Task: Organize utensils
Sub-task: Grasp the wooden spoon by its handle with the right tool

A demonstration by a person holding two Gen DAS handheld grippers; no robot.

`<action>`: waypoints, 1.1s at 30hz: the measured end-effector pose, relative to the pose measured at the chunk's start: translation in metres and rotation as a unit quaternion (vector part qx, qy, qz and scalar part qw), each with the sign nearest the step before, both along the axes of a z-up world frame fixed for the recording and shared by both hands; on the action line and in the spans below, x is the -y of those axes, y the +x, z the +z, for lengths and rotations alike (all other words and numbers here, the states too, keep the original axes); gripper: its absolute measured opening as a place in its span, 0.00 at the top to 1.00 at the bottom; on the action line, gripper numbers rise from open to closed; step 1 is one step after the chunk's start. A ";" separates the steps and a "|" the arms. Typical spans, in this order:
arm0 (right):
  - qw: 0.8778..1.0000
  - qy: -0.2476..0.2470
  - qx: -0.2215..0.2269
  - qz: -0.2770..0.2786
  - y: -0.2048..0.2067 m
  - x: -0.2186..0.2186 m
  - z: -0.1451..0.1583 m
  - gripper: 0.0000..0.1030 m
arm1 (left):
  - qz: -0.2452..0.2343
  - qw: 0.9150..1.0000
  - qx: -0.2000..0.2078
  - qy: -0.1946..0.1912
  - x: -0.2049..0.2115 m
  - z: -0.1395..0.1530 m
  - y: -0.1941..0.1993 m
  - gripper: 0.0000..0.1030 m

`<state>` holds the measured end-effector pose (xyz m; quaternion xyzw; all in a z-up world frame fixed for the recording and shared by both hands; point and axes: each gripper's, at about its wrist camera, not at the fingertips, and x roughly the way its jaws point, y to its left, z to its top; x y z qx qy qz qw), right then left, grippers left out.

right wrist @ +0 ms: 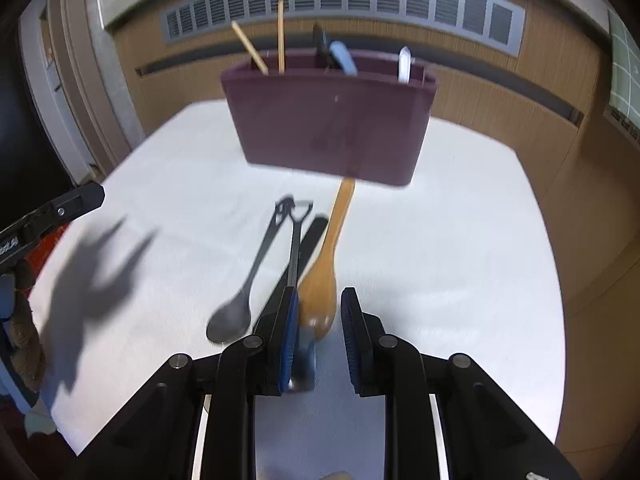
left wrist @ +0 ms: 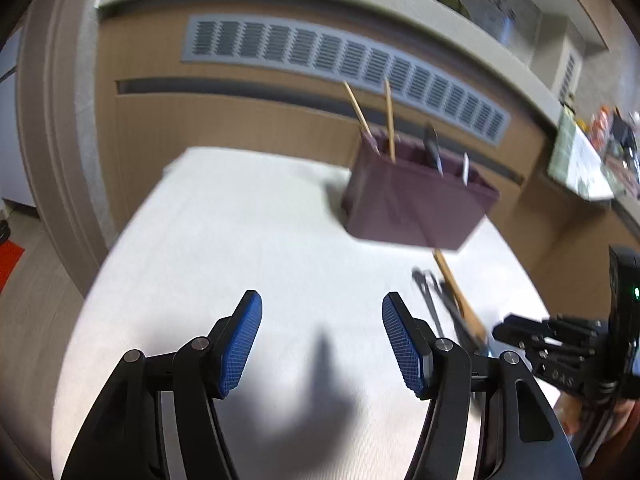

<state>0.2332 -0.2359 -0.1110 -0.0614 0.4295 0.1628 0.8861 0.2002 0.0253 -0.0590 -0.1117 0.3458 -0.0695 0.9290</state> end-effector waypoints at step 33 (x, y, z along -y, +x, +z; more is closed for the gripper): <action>0.996 0.048 0.001 -0.073 0.002 0.053 0.002 0.98 | -0.109 0.991 -0.081 0.004 0.063 -0.022 0.011 0.39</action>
